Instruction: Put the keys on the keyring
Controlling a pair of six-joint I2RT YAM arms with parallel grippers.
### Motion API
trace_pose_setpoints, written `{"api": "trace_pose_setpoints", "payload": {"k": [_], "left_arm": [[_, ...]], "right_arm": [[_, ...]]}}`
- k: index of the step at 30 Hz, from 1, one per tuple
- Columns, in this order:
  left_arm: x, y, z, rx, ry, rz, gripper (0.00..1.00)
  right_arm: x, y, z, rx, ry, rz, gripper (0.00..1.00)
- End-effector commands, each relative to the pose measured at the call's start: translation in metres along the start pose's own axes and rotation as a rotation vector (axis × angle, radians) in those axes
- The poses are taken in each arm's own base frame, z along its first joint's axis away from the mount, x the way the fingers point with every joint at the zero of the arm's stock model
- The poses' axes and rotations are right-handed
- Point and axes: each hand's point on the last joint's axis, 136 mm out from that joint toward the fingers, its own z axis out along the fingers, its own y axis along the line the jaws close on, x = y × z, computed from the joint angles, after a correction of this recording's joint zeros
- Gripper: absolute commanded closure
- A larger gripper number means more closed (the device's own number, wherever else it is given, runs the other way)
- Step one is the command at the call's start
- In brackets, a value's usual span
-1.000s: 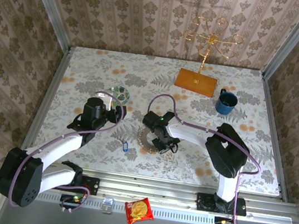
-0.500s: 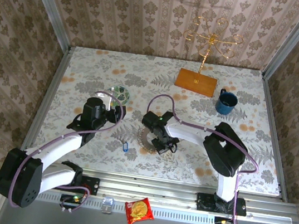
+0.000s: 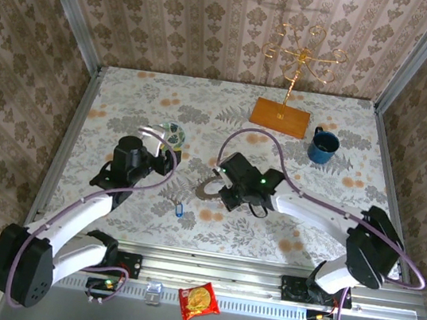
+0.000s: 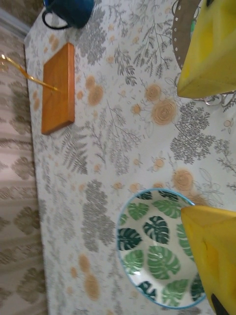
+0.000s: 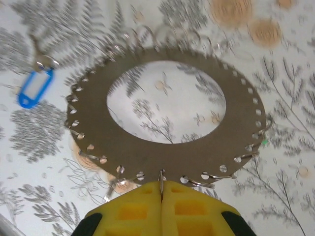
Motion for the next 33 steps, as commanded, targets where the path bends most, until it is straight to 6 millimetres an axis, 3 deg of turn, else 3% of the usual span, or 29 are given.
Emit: {"api": "trace_pose_setpoints", "payload": {"k": [1, 2, 4, 5, 13, 21, 33], "left_arm": [[-0.026, -0.031, -0.008, 0.136, -0.063, 0.173, 0.43], [-0.027, -0.038, -0.008, 0.167, -0.064, 0.209, 0.44], [-0.027, -0.046, -0.009, 0.210, -0.058, 0.277, 0.47], [-0.024, -0.060, -0.010, 0.259, -0.048, 0.316, 0.48], [-0.017, -0.095, -0.010, 0.499, 0.010, 0.400, 0.62], [-0.001, -0.132, -0.022, 0.780, -0.076, 0.538, 0.74], [0.038, -0.157, -0.029, 0.941, -0.046, 0.583, 0.73]], "right_arm": [[-0.041, 0.013, -0.018, -0.117, -0.256, -0.095, 1.00], [-0.050, 0.013, -0.031, -0.142, -0.331, -0.109, 1.00], [-0.056, 0.011, -0.038, -0.187, -0.403, -0.112, 1.00], [-0.060, 0.008, -0.042, -0.210, -0.437, -0.109, 1.00], [-0.066, 0.012, -0.061, -0.330, -0.616, -0.229, 1.00], [-0.062, 0.023, -0.064, -0.382, -0.674, -0.350, 1.00], [-0.050, 0.035, -0.063, -0.417, -0.706, -0.442, 1.00]]}}
